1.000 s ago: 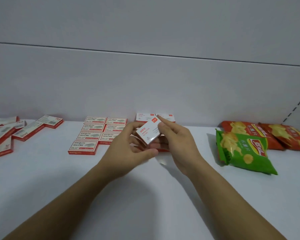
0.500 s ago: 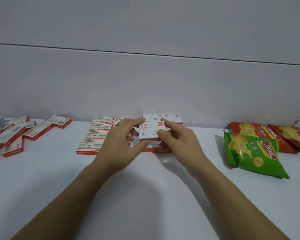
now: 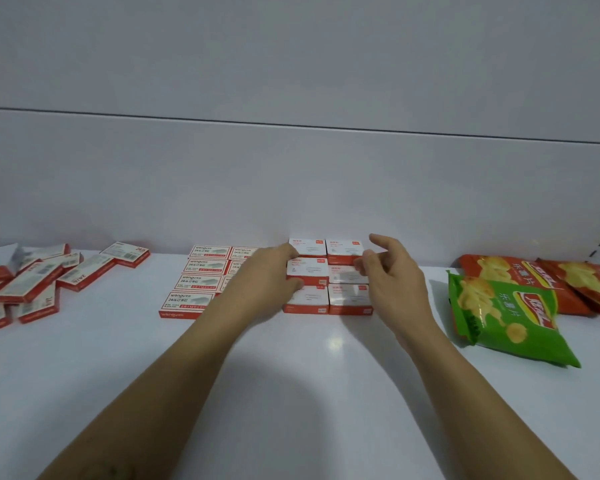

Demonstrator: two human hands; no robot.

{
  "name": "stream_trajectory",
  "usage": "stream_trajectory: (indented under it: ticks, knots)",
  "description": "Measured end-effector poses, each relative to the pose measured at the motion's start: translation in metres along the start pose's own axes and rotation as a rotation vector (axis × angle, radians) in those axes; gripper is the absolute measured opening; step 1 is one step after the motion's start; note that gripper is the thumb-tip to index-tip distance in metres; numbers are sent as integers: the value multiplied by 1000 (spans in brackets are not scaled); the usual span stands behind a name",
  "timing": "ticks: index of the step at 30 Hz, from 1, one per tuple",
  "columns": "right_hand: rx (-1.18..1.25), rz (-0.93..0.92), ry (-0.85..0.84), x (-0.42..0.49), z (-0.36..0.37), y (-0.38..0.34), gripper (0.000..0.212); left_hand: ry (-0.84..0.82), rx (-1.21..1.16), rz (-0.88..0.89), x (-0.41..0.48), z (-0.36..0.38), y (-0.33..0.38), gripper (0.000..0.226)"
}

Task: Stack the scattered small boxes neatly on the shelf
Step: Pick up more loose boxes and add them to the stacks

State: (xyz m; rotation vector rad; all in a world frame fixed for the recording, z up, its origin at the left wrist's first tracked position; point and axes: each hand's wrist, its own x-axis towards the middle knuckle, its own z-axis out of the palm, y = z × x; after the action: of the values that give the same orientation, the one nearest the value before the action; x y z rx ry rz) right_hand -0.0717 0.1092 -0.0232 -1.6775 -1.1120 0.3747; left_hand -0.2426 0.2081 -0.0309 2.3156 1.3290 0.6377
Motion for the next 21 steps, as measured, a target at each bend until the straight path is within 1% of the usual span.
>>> stream_trajectory:
  ticks: [5,9,14,21]
  knots:
    - [-62,-30,-24,1,0,1,32,97,-1,3,-8,16,-2,40]
    - [-97,-62,-45,-2,3,0,31,131,64,58,-6,15,2,38]
    - [-137,-73,-96,-4,7,2,32,166,147,23,-1,17,4,38]
    - [-151,-73,-118,-7,9,1,32,187,156,45,-5,19,1,38]
